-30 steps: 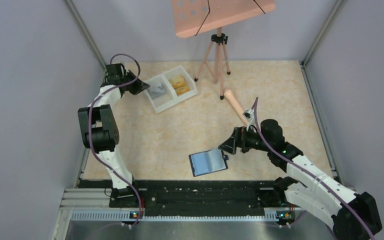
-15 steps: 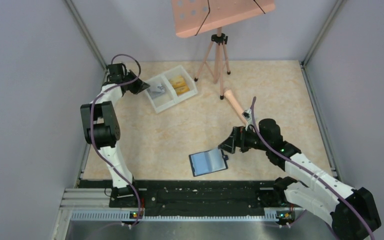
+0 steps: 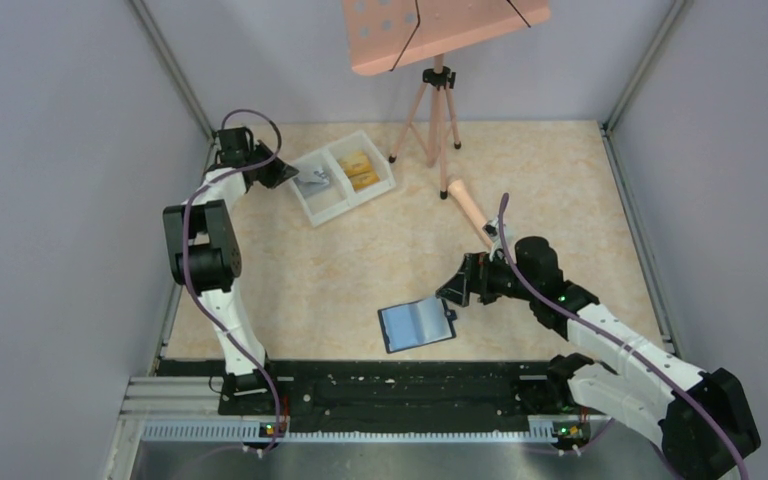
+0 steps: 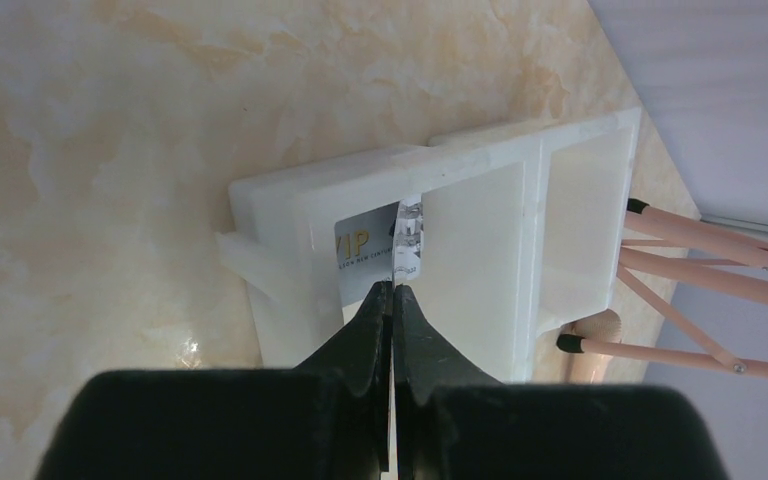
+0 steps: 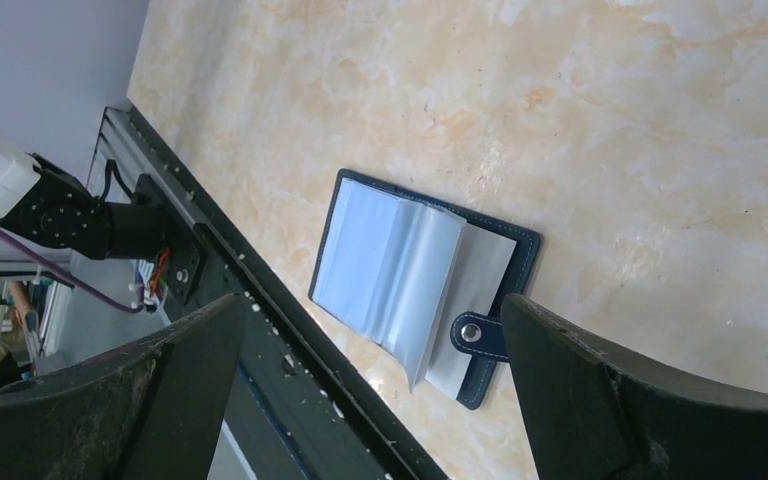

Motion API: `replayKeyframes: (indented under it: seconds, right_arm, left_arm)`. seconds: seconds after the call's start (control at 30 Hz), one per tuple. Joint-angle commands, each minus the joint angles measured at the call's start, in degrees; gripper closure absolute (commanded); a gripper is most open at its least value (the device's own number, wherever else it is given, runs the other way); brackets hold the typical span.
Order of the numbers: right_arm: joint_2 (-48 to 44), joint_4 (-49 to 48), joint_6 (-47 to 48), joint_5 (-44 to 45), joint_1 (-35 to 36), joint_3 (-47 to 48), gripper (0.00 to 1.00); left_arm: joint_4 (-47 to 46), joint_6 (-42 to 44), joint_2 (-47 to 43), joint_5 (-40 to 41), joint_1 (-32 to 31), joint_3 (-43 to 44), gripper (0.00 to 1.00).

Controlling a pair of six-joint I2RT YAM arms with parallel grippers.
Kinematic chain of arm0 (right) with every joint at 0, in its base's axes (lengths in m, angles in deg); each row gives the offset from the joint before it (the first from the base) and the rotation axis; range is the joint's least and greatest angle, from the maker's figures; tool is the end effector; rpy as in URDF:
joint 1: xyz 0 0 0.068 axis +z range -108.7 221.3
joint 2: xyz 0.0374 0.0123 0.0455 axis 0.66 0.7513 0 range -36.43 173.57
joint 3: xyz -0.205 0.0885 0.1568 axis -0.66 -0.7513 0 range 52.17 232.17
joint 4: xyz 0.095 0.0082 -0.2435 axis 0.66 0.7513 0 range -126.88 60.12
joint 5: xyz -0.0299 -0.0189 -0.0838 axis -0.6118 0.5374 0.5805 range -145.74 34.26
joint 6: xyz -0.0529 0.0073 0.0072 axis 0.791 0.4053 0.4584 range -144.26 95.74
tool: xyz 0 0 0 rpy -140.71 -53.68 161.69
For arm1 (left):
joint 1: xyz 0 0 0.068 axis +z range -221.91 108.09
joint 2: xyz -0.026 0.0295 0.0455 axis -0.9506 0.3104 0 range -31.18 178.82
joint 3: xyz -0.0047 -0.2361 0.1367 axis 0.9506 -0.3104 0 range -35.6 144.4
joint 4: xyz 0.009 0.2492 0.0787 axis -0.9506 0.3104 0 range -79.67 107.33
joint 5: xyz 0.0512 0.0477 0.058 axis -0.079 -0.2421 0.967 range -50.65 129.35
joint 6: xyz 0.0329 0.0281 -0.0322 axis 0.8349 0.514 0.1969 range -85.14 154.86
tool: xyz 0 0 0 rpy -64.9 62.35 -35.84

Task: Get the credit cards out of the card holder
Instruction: Place the credit card in the storage box.

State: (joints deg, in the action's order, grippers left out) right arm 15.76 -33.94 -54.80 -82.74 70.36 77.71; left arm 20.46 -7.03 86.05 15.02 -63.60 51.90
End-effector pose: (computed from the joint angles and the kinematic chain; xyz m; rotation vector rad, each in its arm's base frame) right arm 0.1635 0.1093 0.2136 -0.2796 2.2080 1.0968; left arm 0.4622 0.0527 0.2106 -0.7668 2.1841 -0.7864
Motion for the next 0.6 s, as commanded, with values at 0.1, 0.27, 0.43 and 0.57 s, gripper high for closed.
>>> replayKeyframes:
  seconds: [0.1,0.27,0.43,0.57]
  right_arm:
    - [-0.1,-0.8,1.5,0.9,-0.5,1.4,0.01]
    - [0.3,-0.8,1.5,1.1,-0.5,1.4,0.01]
    - [0.4,-0.8,1.6,1.2,-0.5,1.5,0.01]
    - [0.5,-0.8,1.7,1.3,-0.4,1.5,0.01]
  left_arm:
    - [-1.0,1.4,1.7,1.1,0.2,3.9,0.97]
    - [-0.6,1.6,2.0,1.4,0.2,4.6,0.95]
    - [0.5,1.8,2.7,1.4,0.2,5.9,0.91]
    - [0.7,1.9,2.9,1.4,0.2,6.0,0.89]
